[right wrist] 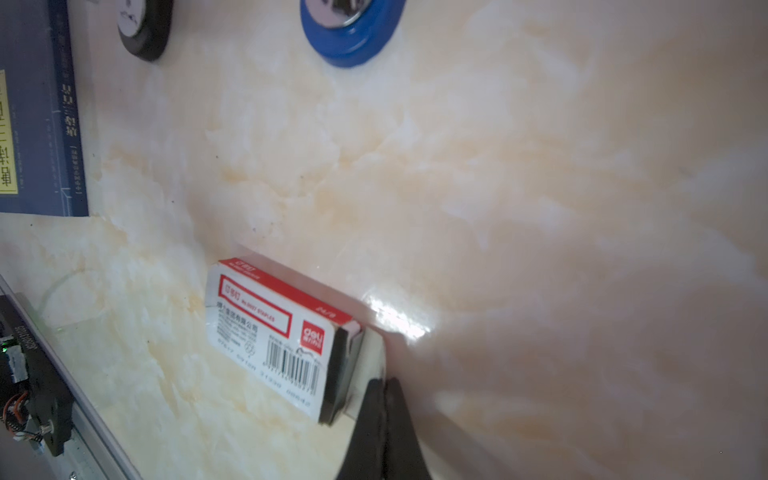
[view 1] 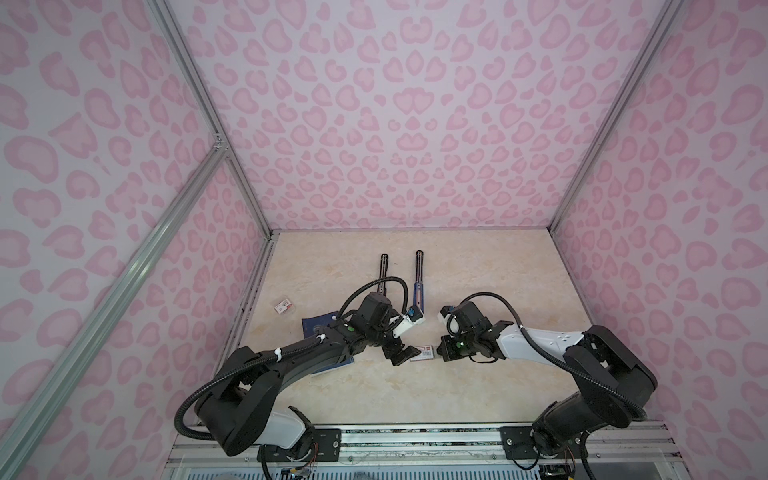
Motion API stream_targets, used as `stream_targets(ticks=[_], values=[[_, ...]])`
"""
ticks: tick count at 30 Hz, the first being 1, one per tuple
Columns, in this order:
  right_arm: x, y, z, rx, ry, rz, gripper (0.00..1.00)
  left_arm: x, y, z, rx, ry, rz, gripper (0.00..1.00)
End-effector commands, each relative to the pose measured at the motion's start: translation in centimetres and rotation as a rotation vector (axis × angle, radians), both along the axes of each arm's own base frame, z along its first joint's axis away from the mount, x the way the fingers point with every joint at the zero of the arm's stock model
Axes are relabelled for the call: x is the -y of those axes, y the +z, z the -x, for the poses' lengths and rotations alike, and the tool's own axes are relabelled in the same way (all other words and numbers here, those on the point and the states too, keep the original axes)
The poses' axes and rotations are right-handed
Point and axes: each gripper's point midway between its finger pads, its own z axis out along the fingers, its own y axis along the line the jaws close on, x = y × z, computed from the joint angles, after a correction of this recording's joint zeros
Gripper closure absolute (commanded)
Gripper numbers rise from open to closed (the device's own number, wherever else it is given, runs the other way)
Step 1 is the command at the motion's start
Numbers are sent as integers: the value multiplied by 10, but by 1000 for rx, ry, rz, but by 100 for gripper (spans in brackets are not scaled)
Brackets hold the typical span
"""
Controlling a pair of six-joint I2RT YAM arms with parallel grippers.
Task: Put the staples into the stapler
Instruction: 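Lift the staple box with the left gripper while the right gripper draws back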
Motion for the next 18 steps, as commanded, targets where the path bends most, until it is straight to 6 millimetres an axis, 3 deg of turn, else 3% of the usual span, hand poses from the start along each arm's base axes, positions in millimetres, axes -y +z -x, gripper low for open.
stream_targets(ticks=[1, 8, 18], values=[[-1, -3, 0, -4, 4, -3, 100, 12, -2, 3, 44, -98, 19, 6], [-2, -4, 1, -9, 5, -9, 100, 15, -39, 19, 24, -178, -80, 10], [-3, -5, 1, -12, 4, -16, 100, 14, -60, 13, 17, -150, -116, 15]])
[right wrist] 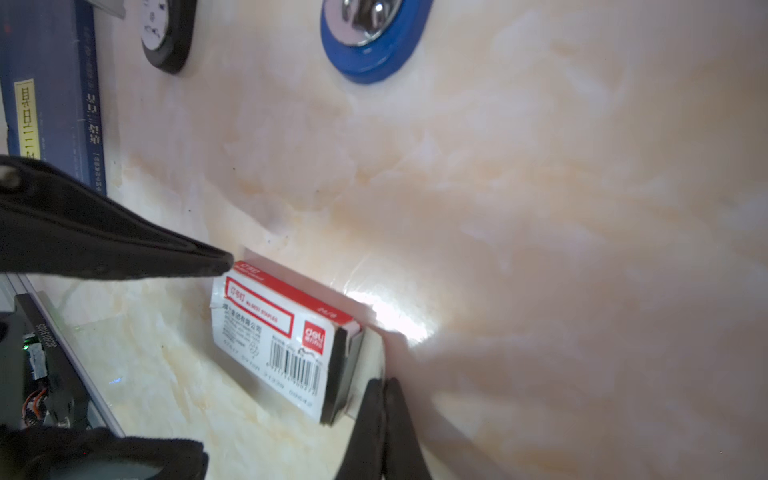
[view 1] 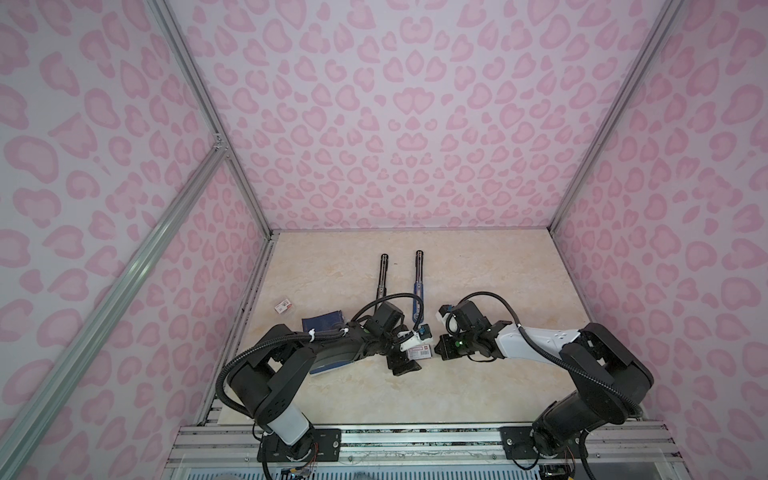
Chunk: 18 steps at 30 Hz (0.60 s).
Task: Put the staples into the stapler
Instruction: 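Lift the staple box with the left gripper while the right gripper draws back, then grip the inner staple tray with the right gripper while the left holds the sleeve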
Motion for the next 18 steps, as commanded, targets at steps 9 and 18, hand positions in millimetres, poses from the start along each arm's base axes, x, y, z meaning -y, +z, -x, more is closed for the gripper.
stream_targets(ticks=[9, 18], values=[[5, -9, 6, -23, -12, 16, 100, 4, -14, -13, 26, 21, -20, 24], [6, -9, 5, -15, -15, 20, 100, 2, -17, -13, 3, 26, -45, 40]])
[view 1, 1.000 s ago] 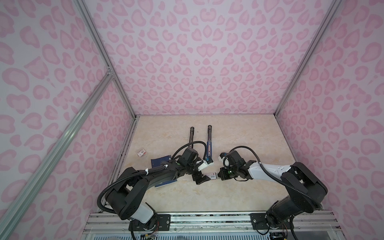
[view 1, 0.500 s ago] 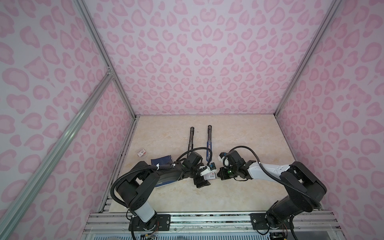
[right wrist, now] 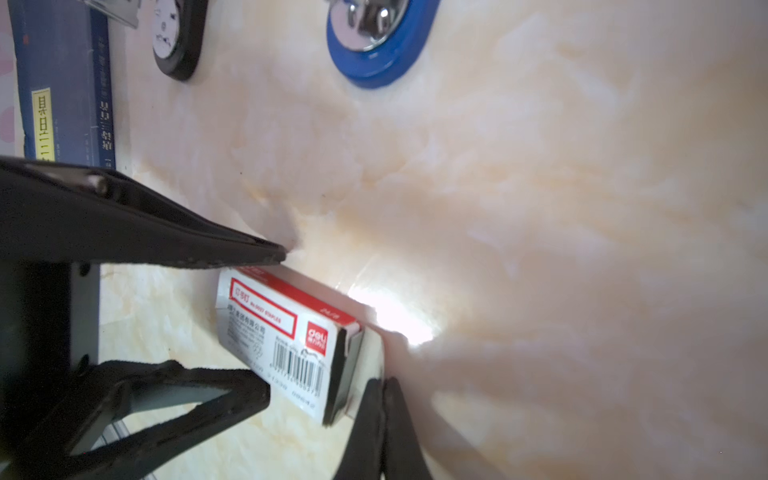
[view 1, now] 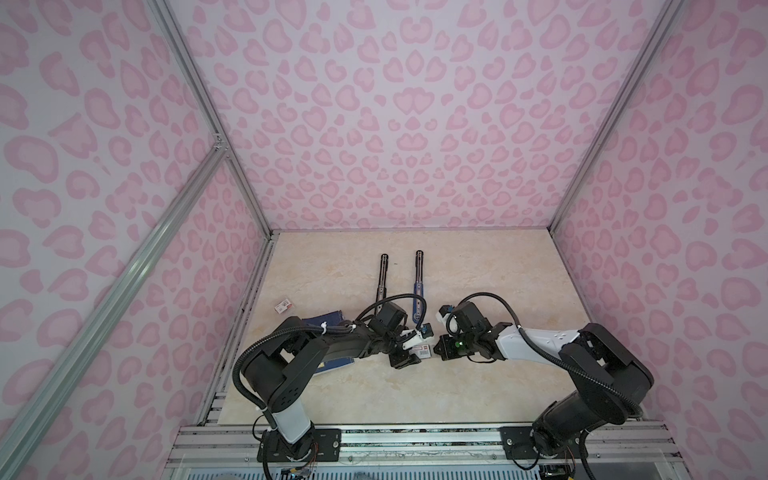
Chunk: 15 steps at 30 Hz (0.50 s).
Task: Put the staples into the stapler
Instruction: 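Grip the inner staple tray with the right gripper while the left holds the sleeve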
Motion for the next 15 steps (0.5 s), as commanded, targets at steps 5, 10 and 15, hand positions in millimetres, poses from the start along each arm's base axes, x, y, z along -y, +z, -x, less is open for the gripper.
stream_targets(ticks=[5, 10, 15], values=[[11, -9, 5, -20, -21, 48, 100, -5, -4, 3, -23, 4, -30, 43], [20, -9, 4, -20, -51, 54, 100, -7, -5, 4, -22, 2, -38, 44], [25, -7, 3, -19, -72, 47, 100, -7, -6, 4, -30, 2, -43, 48]])
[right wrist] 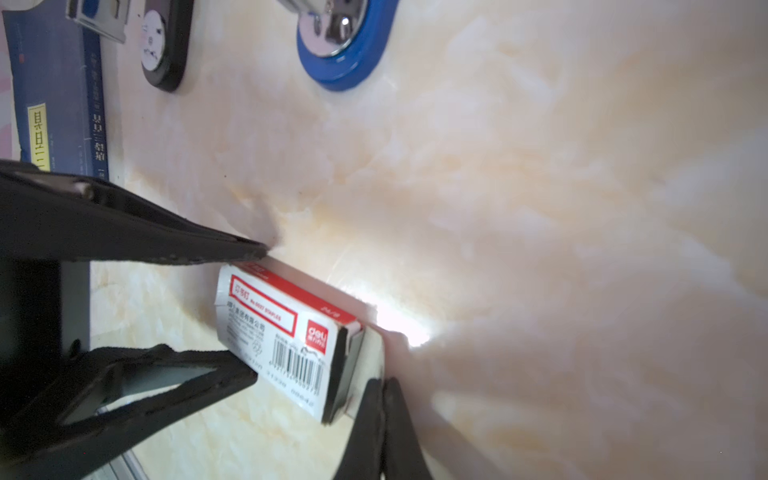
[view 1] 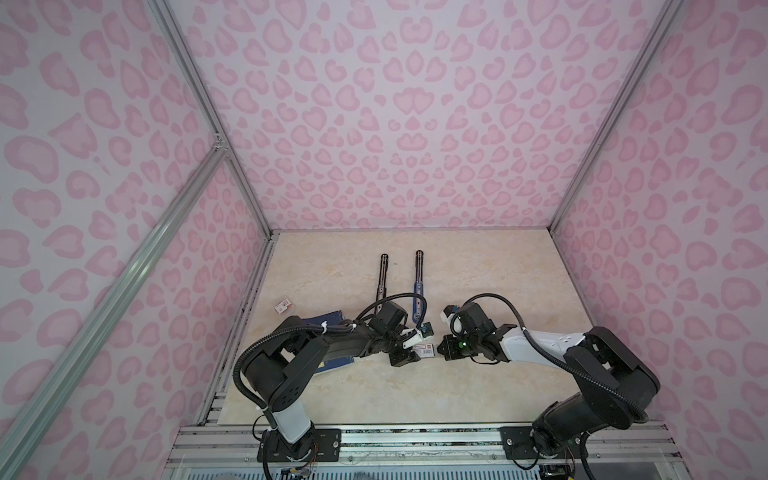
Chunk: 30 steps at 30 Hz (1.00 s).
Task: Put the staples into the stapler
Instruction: 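Grip the inner staple tray with the right gripper while the left holds the sleeve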
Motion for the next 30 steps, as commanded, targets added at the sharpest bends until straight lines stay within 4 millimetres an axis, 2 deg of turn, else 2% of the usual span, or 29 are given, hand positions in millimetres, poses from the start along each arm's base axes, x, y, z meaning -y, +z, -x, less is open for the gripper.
stream_targets(ticks=[1, 13, 15, 30], values=[[11, -7, 6, -27, -22, 40, 100, -6, -6, 6, -36, -2, -38, 48], [12, -8, 6, -27, -23, 41, 100, -5, -7, 6, -47, -7, -45, 55], [13, -7, 6, -25, -28, 45, 100, -5, -8, 7, -54, -9, -46, 59], [29, -5, 3, -16, -82, 65, 100, -5, -11, 7, -67, -1, -54, 60]])
